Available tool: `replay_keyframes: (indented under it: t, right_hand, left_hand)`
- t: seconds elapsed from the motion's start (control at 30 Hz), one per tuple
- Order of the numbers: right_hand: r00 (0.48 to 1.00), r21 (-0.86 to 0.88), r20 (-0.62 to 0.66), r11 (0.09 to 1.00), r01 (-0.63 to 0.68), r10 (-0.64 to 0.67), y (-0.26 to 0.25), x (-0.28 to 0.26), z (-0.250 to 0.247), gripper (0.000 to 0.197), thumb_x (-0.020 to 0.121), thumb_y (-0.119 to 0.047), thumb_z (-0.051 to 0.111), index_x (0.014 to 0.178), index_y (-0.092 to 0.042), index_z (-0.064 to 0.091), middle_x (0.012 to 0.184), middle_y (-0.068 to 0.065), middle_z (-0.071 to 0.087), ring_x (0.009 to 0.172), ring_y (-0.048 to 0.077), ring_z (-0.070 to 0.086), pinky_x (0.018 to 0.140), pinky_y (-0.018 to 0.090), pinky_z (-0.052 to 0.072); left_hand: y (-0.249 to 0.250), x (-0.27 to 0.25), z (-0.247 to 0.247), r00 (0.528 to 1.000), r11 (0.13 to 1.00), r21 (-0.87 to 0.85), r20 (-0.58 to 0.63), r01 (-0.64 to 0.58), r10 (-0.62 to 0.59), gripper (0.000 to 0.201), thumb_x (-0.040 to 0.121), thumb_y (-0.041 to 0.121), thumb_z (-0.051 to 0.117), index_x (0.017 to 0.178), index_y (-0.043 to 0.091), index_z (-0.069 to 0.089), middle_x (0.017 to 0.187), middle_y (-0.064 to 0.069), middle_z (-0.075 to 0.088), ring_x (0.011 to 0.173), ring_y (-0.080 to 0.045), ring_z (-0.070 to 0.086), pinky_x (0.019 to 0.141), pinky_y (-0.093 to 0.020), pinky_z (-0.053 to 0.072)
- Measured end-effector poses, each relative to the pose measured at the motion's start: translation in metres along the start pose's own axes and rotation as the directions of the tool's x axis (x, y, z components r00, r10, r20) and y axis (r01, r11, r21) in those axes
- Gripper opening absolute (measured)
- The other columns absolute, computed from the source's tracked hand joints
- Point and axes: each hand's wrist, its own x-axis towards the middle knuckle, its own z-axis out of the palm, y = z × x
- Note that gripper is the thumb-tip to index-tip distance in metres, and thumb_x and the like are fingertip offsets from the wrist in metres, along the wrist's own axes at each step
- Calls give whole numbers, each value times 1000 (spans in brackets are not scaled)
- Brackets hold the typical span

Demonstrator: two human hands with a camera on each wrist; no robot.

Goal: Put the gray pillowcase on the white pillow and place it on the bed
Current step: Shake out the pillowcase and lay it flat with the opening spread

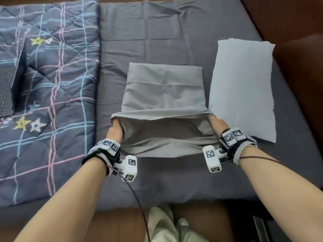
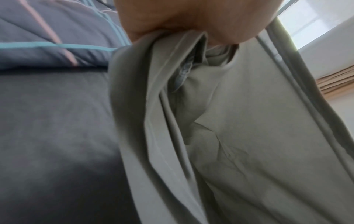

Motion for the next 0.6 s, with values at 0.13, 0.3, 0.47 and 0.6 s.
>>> replay_keyframes:
  t: [0.13,0.3,0.47,0.6]
  right_hand:
    - [995,-48,85,997,61,-57,50,-15,14,50,96,-43,39,117,-4,61,125,18,58,120,32,52,94,33,35]
    - [992,-153,118,986,64,-46,118,-22,25,59,94,-50,42,109,2,64,97,21,59,102,33,57,76,30,31]
    - [986,-121,148,991,-55,73,162,-36,30,48,90,-51,51,67,-10,57,80,11,55,81,25,48,74,31,35]
    - [972,-114,210,990,-82,105,171,-30,41,38,81,-42,67,89,-5,69,85,10,66,82,25,59,80,33,44]
  left_hand:
    - [-53,-17,12,999,999,46,-19,28,-27,79,98,52,5,138,-8,38,144,-28,40,135,-36,38,110,-34,24]
    - [-120,-33,31,1000,989,146,-2,26,-26,72,100,44,3,137,-7,38,140,-34,42,131,-41,40,108,-38,27]
    - [-167,-34,47,990,971,206,42,122,-133,81,97,52,5,135,-10,41,141,-31,42,133,-39,40,109,-37,27]
    - [-172,-20,48,990,972,217,95,86,-109,75,96,53,23,127,-9,51,130,-29,53,121,-37,51,100,-35,38]
